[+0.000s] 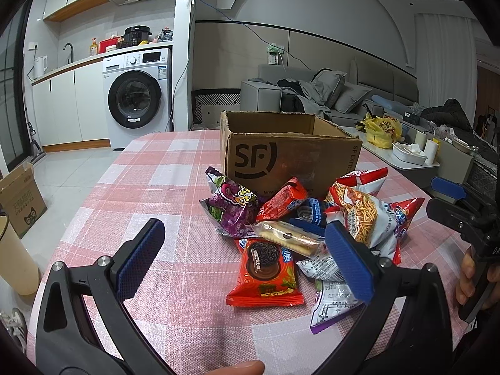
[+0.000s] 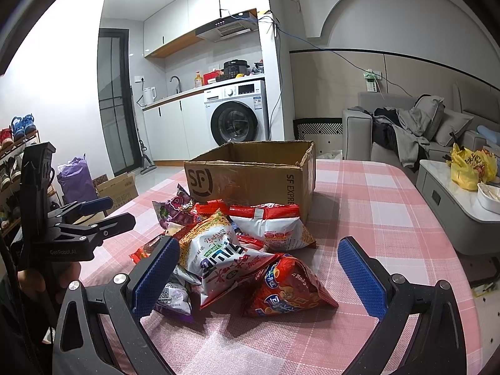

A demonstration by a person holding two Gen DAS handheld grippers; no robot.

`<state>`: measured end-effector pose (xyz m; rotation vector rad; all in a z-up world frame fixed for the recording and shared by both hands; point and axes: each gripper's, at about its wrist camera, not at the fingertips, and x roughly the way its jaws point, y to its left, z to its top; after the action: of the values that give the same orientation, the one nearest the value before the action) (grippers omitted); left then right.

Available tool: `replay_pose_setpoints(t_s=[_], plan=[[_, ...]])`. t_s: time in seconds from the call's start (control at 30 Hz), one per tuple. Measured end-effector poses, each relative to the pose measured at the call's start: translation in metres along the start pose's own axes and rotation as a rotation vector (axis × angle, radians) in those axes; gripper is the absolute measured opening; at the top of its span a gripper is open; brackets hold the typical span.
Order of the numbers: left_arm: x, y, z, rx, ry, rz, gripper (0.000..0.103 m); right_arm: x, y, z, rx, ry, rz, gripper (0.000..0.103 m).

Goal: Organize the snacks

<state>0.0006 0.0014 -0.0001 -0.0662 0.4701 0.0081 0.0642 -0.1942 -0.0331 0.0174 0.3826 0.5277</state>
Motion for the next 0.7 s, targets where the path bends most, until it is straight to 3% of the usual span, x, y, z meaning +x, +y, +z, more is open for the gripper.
replay_pose_setpoints(t_s=[0.7], plan=[[0.0002, -0.0001, 0.0000, 0.000, 0.001, 0.000, 0.102, 0.0004, -0.0006, 0.0001, 0.003, 0.002, 0.001, 0.103]])
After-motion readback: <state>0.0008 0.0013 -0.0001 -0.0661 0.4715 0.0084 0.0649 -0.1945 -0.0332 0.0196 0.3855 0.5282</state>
